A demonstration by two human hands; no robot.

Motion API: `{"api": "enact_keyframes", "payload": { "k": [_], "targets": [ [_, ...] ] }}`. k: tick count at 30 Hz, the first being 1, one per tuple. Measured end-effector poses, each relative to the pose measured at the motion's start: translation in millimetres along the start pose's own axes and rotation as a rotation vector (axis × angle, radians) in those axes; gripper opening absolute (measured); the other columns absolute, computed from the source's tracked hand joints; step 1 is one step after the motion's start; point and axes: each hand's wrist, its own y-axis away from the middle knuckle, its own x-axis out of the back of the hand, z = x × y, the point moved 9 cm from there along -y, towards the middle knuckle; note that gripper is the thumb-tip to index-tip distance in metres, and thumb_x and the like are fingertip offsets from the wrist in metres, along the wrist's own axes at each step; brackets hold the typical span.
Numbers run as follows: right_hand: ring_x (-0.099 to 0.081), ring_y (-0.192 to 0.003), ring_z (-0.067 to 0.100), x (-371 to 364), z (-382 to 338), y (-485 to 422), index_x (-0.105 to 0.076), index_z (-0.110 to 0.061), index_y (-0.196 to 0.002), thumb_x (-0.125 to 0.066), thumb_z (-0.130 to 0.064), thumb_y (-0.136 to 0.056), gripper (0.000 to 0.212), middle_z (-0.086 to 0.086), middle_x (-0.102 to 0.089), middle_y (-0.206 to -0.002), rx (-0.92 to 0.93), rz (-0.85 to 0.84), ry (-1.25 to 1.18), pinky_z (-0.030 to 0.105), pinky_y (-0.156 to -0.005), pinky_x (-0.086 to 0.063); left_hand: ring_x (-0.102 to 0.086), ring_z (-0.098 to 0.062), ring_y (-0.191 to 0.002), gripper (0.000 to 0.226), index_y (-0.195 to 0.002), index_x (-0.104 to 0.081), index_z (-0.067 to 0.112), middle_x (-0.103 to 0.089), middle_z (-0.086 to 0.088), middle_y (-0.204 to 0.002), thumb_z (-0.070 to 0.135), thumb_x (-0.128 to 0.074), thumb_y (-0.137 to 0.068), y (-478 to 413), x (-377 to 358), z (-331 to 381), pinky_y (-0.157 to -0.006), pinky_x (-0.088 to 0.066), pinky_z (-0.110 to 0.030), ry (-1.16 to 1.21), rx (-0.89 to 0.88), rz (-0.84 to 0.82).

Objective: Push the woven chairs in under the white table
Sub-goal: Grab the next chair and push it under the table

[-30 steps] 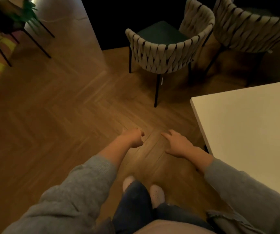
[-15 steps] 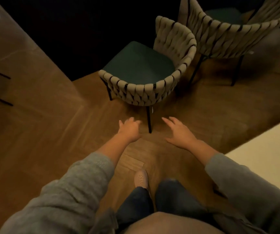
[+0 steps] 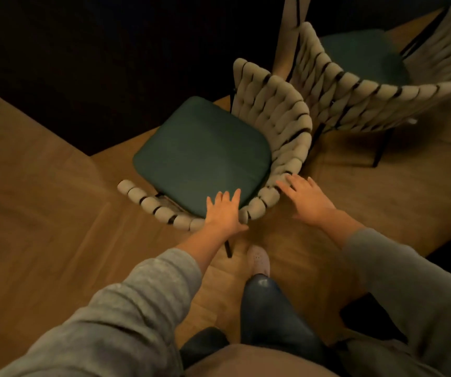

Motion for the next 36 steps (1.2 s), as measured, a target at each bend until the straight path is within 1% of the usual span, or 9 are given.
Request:
{"api": "enact_keyframes", "payload": {
  "k": [3,5,8,10,13,20,26,30,36],
  "targets": [
    [-0.002,-0.149,0.028,14.9,30.0,-47.7,-0.005,-0.023,-0.155,-0.055,-0.01,-0.092,0.081,0.01,-0.004,-0.162,0.087,-0.036,0.152,0.047,-0.12,-0.006,-0.032,-0.033,-0.139,0.102,-0.156,-0.002,0.018,-0.033,-0.014,-0.15,0.049,-0.067,-0.084,-32.1,-7.4,22.8,-0.114,-0.027,-0.051,-0.047,-0.053,-0.088],
    [-0.004,-0.149,0.03,19.0,49.3,-83.1,-0.013,-0.023,-0.154,-0.05,-0.011,-0.095,0.07,0.011,-0.011,-0.161,0.146,-0.071,0.269,0.049,-0.121,-0.008,-0.04,-0.035,-0.132,0.094,-0.156,-0.004,0.02,-0.039,-0.015,-0.145,0.04,-0.064,-0.087,-47.4,-18.5,30.2,-0.108,-0.035,-0.05,-0.02,-0.064,-0.152],
    [-0.011,-0.148,0.03,19.9,68.2,-130.7,-0.025,-0.026,-0.15,-0.053,-0.02,-0.094,0.063,0.008,-0.024,-0.158,0.221,-0.161,0.472,0.052,-0.12,-0.006,-0.051,-0.034,-0.123,0.079,-0.154,-0.011,0.021,-0.046,-0.014,-0.14,0.026,-0.058,-0.091,-59.0,-32.7,25.8,-0.098,-0.044,-0.047,0.079,0.01,-0.226],
    [-0.02,-0.146,0.027,17.4,71.9,-146.8,-0.034,-0.032,-0.146,-0.056,-0.026,-0.093,0.058,0.001,-0.034,-0.153,0.291,-0.25,0.57,0.053,-0.119,-0.007,-0.055,-0.033,-0.118,0.071,-0.153,-0.016,0.02,-0.052,-0.013,-0.136,0.018,-0.054,-0.093,-60.1,-36.4,29.5,-0.095,-0.047,-0.045,0.08,-0.022,-0.244],
    [-0.036,-0.137,0.022,18.4,72.4,-167.2,-0.039,-0.039,-0.141,-0.058,-0.032,-0.091,0.054,-0.005,-0.043,-0.147,0.382,-0.334,0.647,0.049,-0.116,-0.021,-0.057,-0.031,-0.117,0.065,-0.15,-0.025,0.022,-0.056,-0.011,-0.133,0.018,-0.054,-0.093,-71.4,-29.0,29.8,-0.095,-0.049,-0.043,0.112,-0.089,-0.229],
    [-0.042,-0.132,0.022,35.9,52.2,-198.4,-0.044,-0.042,-0.138,-0.057,-0.037,-0.091,0.05,-0.007,-0.05,-0.141,0.257,-0.36,0.573,0.047,-0.111,-0.025,-0.057,-0.029,-0.116,0.058,-0.144,-0.037,0.024,-0.06,-0.009,-0.128,0.018,-0.059,-0.091,-100.9,2.8,-25.0,-0.093,-0.047,-0.04,0.144,-0.105,-0.188],
    [-0.04,-0.134,0.026,34.6,16.6,-213.6,-0.043,-0.039,-0.14,-0.052,-0.04,-0.093,0.048,-0.002,-0.049,-0.142,0.099,-0.395,0.431,0.049,-0.115,-0.022,-0.057,-0.031,-0.114,0.064,-0.147,-0.032,0.032,-0.06,-0.009,-0.126,0.019,-0.059,-0.09,-122.8,15.4,-102.4,-0.09,-0.046,-0.04,0.067,-0.155,-0.199],
    [-0.04,-0.135,0.026,26.5,-14.3,-200.4,-0.042,-0.041,-0.14,-0.055,-0.038,-0.092,0.051,-0.004,-0.049,-0.142,0.013,-0.422,0.354,0.05,-0.114,-0.021,-0.057,-0.03,-0.113,0.061,-0.144,-0.036,0.033,-0.06,-0.008,-0.125,0.02,-0.06,-0.09,-120.7,13.0,-138.7,-0.092,-0.046,-0.04,-0.005,-0.246,-0.188],
    [-0.048,-0.125,0.023,15.3,-94.8,-153.3,-0.053,-0.037,-0.129,-0.055,-0.036,-0.092,0.036,-0.006,-0.057,-0.128,-0.07,-0.361,0.235,0.047,-0.11,-0.026,-0.054,-0.032,-0.117,0.064,-0.148,-0.028,0.032,-0.056,-0.009,-0.13,0.024,-0.057,-0.092,-84.7,-10.4,-194.1,-0.097,-0.046,-0.041,-0.165,-0.391,-0.266]
  ]
}}
